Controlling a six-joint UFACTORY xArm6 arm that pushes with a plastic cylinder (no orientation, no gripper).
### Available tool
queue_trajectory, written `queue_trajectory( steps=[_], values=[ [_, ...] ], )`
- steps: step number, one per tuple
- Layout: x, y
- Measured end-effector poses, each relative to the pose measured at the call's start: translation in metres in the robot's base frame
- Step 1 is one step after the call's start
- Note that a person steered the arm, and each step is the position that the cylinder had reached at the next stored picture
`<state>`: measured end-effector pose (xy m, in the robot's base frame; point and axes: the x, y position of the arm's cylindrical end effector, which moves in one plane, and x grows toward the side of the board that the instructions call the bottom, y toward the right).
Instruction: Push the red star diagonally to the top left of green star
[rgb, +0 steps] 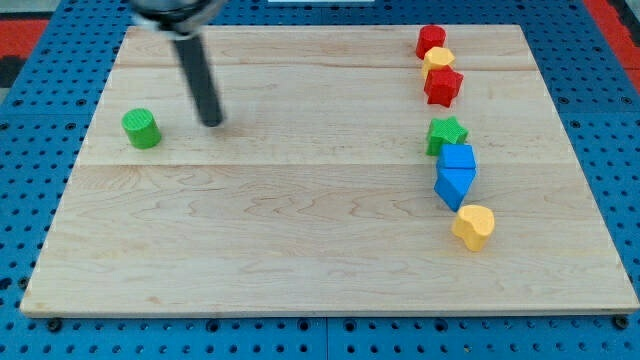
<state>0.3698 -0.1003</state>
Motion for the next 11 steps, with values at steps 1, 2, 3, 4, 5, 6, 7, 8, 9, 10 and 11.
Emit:
queue_trajectory(
  steps=[1, 2, 3, 4, 5, 6, 7, 8, 9, 10, 11],
  values=[
    [-0.001, 0.029],
    [-0.001, 0.029],
    [-0.005, 0.096],
    [-0.01, 0.161],
    [-0.014, 0.218],
    [-0.033, 0.291],
    [-0.033, 0.307],
    [-0.067, 0.293],
    [-0.105, 0.198],
    [-0.09, 0.201],
    [-0.095, 0.279]
  ],
)
